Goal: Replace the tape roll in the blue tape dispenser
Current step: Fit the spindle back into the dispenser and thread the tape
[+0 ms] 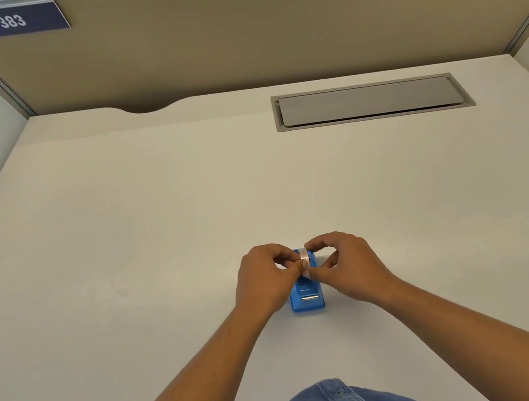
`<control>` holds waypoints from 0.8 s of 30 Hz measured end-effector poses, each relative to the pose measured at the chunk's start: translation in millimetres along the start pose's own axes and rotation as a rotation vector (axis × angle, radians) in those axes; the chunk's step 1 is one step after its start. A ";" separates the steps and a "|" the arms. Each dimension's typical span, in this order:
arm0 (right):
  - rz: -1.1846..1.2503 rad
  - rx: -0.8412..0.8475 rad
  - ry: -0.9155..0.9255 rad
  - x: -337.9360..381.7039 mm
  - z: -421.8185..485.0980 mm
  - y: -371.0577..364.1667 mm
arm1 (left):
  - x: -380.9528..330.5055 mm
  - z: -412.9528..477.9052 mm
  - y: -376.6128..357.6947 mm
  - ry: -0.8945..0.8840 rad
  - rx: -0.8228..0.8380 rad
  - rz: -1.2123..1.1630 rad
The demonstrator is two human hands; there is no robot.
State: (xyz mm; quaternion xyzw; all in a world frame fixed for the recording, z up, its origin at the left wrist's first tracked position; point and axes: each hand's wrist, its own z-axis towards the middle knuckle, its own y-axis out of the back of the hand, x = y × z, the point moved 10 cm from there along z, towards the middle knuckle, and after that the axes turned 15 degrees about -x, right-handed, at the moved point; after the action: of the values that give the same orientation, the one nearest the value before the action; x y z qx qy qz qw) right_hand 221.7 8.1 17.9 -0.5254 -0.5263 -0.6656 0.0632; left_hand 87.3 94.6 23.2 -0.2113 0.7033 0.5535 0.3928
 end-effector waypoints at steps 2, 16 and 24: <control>0.020 0.018 -0.011 -1.3 1.0 0.9 | 0.4 1.0 0.0 0.008 0.002 -0.013; 0.018 0.023 -0.062 -7.5 5.5 -0.9 | 4.7 -3.1 -0.6 0.096 0.040 -0.046; 0.044 0.034 -0.064 -7.5 9.2 0.0 | 6.2 -6.6 -3.9 0.085 0.041 -0.013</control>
State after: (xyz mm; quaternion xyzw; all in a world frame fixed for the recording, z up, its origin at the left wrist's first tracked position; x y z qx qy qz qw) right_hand 230.8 11.7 11.2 -0.5566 -0.5275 -0.6380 0.0700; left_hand 84.3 88.1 16.5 -0.2310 0.7294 0.5268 0.3703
